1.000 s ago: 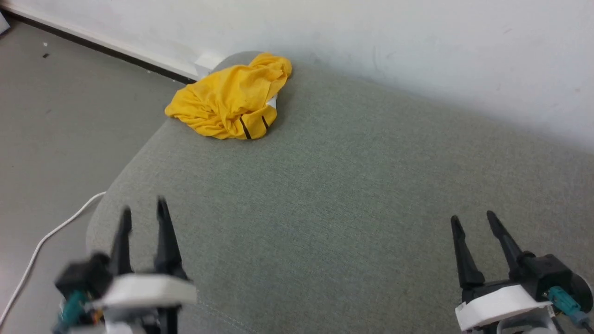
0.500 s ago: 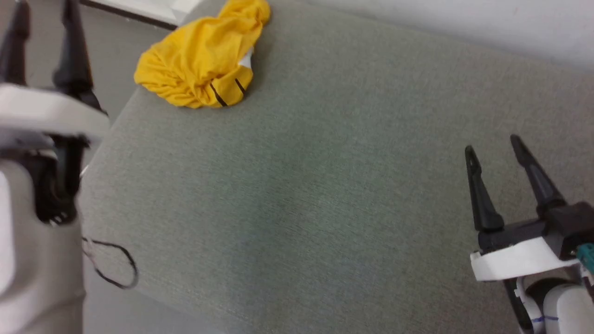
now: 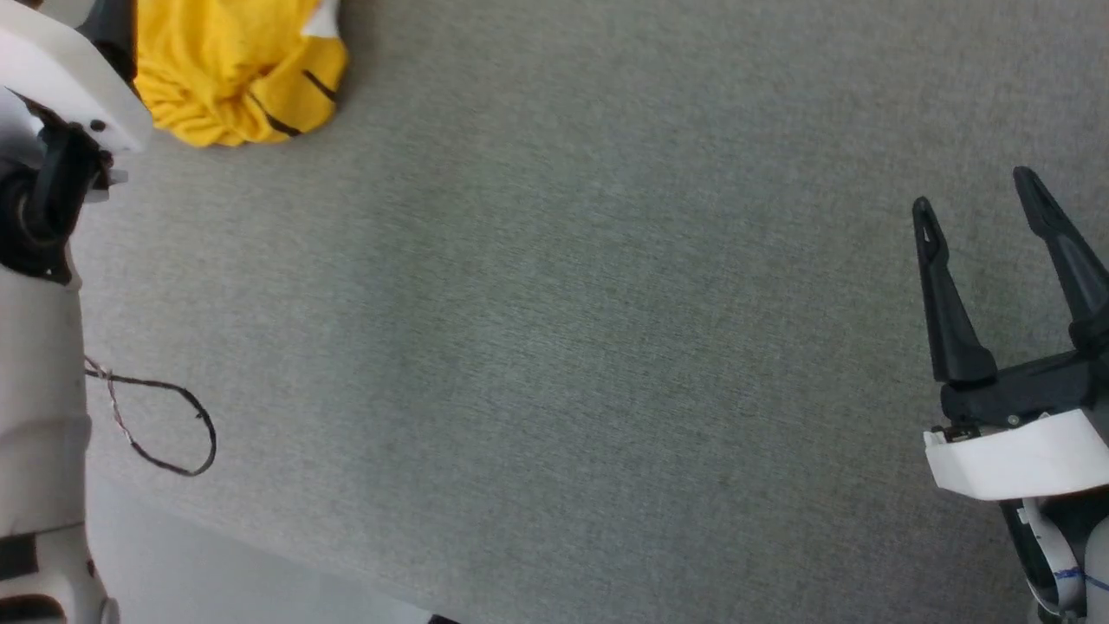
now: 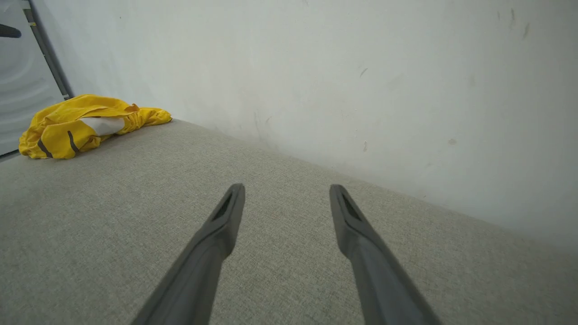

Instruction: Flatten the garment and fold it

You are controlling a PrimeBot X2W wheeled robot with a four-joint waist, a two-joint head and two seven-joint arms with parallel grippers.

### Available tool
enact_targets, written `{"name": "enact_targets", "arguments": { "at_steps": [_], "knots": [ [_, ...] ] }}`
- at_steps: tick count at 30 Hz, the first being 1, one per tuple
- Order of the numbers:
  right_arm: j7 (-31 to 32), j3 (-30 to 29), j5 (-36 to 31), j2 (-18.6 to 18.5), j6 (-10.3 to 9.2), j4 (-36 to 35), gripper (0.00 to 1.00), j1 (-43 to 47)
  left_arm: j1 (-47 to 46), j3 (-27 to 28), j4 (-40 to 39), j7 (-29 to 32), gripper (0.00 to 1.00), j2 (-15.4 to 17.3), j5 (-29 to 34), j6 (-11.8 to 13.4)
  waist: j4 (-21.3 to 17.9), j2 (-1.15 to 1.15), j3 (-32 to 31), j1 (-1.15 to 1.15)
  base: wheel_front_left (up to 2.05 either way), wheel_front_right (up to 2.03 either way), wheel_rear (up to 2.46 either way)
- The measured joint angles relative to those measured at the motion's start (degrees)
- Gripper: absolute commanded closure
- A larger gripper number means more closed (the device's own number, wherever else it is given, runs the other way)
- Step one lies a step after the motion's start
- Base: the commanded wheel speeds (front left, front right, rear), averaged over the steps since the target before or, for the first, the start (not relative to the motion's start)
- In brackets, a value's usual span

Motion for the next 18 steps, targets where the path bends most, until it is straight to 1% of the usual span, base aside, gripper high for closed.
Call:
{"name": "enact_targets", "arguments": {
  "at_steps": [3, 6, 10, 14, 15, 16, 17, 18],
  "knots": [
    [0.62, 0.02, 0.13, -0.45, 0.00, -0.67, 0.00, -0.65, -1.32, -0.49, 3.87, 2.32, 0.00, 0.98, -0.12, -0.69, -1.12, 0.00, 2.48, 0.00, 0.00, 0.00, 0.00],
    [1.07, -0.27, 0.63, -0.98, 0.00, -1.36, 0.00, -0.89, -1.62, -1.04, 6.94, 3.85, 0.00, 1.18, -0.57, -0.99, -2.31, 0.00, 4.68, -0.01, 0.00, 0.00, 0.00],
    [1.49, -0.27, 1.11, -1.42, 0.00, -1.76, 0.00, -1.55, -2.27, -1.20, 10.67, 4.19, 0.00, 1.05, -1.13, -1.05, -4.17, 0.00, 6.87, -0.01, 0.00, 0.00, 0.00],
    [1.98, -0.14, 1.43, -1.45, -0.01, -1.91, 0.00, -1.80, -2.54, -2.25, 14.70, 4.45, 0.00, 1.76, -0.15, -0.89, -6.00, 0.00, 8.35, -0.01, 0.00, 0.00, 0.00],
    [1.98, -0.11, 1.51, -1.48, 0.00, -1.91, 0.00, -1.80, -2.54, -2.36, 15.61, 4.65, 0.50, 1.92, -0.09, -0.90, -6.41, 0.00, 8.62, -0.01, 0.00, 0.00, 0.00],
    [1.98, -0.09, 1.51, -1.51, 0.00, -1.91, 0.00, -1.81, -2.58, -2.30, 16.29, 4.48, 0.50, 2.00, -0.10, -0.90, -6.78, 0.00, 8.88, -0.02, 0.00, 0.00, 0.00],
    [1.98, -0.09, 1.51, -1.49, 0.00, -1.91, 0.00, -1.83, -2.75, -2.12, 16.83, 4.20, 1.00, 2.13, -0.13, -0.89, -7.11, 0.00, 9.11, -0.02, 0.00, 0.00, 0.00],
    [1.99, -0.05, 1.51, -1.48, 0.00, -1.89, 0.00, -1.91, -2.99, -2.14, 17.24, 4.01, 1.00, 2.36, -0.13, -0.90, -7.42, 0.00, 9.27, -0.02, 0.00, 0.00, 0.00]
  ]
}}
